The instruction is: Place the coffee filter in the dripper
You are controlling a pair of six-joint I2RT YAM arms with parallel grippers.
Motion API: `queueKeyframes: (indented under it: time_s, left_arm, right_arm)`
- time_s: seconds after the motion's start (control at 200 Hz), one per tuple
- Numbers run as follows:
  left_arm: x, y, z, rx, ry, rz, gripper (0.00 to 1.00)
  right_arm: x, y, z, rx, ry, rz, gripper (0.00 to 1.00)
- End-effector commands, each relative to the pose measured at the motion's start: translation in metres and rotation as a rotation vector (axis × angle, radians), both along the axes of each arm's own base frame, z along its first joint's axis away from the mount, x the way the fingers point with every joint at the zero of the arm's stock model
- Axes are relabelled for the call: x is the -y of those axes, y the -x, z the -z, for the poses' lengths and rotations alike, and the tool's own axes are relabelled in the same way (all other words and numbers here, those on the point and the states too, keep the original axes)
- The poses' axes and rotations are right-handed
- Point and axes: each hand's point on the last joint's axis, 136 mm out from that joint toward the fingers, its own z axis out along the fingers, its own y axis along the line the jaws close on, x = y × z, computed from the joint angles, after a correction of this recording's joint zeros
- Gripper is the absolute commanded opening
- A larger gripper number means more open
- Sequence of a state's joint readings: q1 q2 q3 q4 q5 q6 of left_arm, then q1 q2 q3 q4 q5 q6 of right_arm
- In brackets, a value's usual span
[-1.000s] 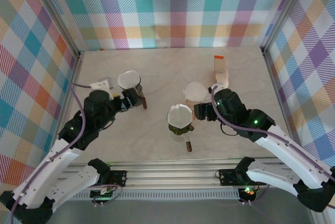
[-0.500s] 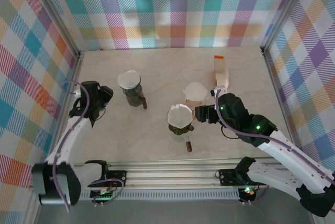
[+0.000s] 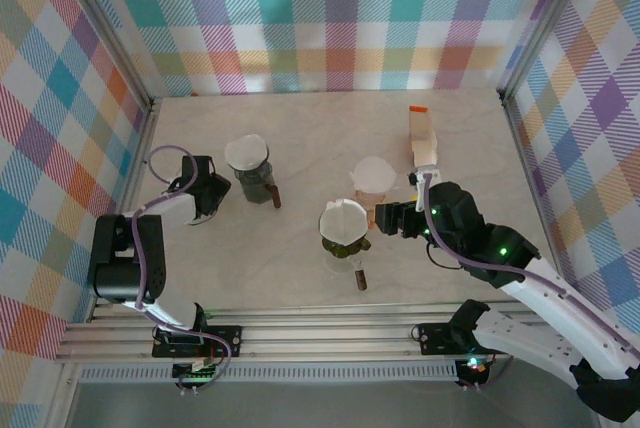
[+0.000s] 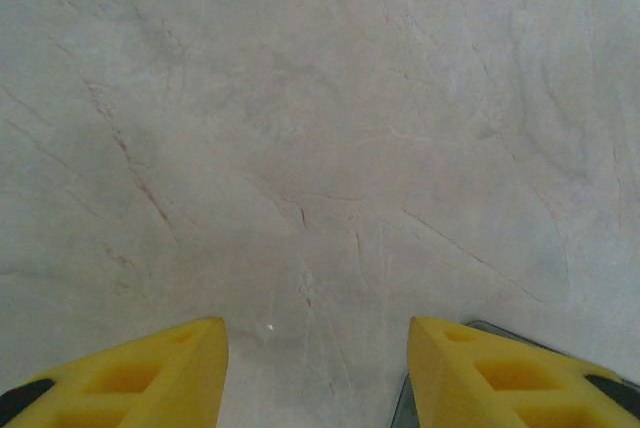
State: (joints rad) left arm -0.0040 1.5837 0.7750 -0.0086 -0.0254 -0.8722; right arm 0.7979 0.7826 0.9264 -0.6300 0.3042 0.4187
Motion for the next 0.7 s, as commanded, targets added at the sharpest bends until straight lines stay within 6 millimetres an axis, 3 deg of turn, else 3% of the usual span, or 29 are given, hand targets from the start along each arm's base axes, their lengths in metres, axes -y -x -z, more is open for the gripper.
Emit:
queueKeyframes:
  time_s: [0.0,0.695]
  left_arm:
    - [0.003,-0.023,-0.017,0.091,0.037,-0.004,0.51]
    - [0.036,-0.031,0.017,0.064,0.131,0.068,0.5]
  right_arm:
    - [0.007,0.002,-0.002,0.011,0.0,0.02,0.84]
    - [0.01,0.003,-0.009,0.014,-0.009,0.032,0.84]
